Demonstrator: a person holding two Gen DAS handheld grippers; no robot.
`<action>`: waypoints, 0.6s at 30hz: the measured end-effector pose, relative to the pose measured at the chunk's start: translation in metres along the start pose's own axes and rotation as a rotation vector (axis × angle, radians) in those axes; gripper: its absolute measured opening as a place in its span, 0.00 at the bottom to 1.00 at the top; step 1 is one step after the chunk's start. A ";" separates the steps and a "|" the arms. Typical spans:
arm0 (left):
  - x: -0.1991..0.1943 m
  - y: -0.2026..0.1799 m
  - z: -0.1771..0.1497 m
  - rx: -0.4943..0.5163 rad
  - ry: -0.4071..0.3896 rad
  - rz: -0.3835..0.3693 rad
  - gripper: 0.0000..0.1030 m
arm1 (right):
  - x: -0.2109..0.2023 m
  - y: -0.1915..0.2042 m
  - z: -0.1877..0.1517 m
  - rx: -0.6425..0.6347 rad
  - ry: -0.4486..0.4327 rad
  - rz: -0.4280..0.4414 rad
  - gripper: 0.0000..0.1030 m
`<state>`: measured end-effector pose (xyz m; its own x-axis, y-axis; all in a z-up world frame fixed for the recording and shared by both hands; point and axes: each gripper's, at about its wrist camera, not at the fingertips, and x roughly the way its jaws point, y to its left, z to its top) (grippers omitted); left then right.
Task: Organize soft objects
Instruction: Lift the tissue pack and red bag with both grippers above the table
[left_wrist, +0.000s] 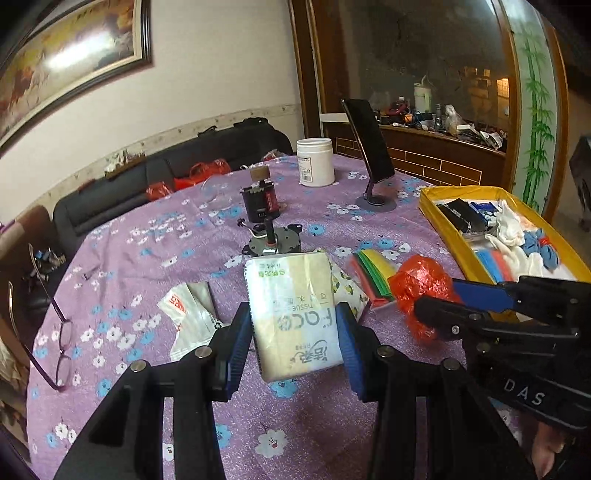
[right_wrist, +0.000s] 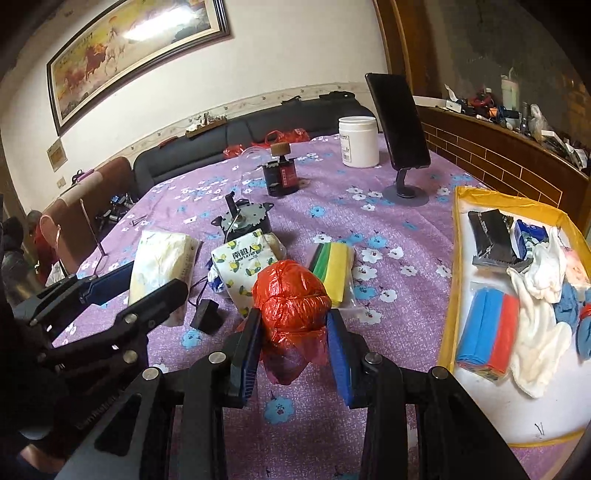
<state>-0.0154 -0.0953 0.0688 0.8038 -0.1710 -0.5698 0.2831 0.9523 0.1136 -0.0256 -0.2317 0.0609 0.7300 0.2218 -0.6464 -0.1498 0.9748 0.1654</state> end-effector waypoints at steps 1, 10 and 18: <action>-0.001 -0.001 0.000 0.008 -0.009 0.012 0.42 | -0.001 0.001 0.000 -0.001 -0.003 -0.001 0.36; -0.006 -0.004 0.000 0.037 -0.043 0.065 0.42 | -0.010 0.008 0.000 -0.012 -0.022 0.001 0.36; -0.009 -0.007 -0.001 0.061 -0.070 0.103 0.42 | -0.018 0.012 0.002 -0.021 -0.041 0.002 0.37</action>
<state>-0.0251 -0.1000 0.0725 0.8639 -0.0926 -0.4950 0.2273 0.9489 0.2191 -0.0395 -0.2240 0.0762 0.7562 0.2230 -0.6152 -0.1645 0.9747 0.1510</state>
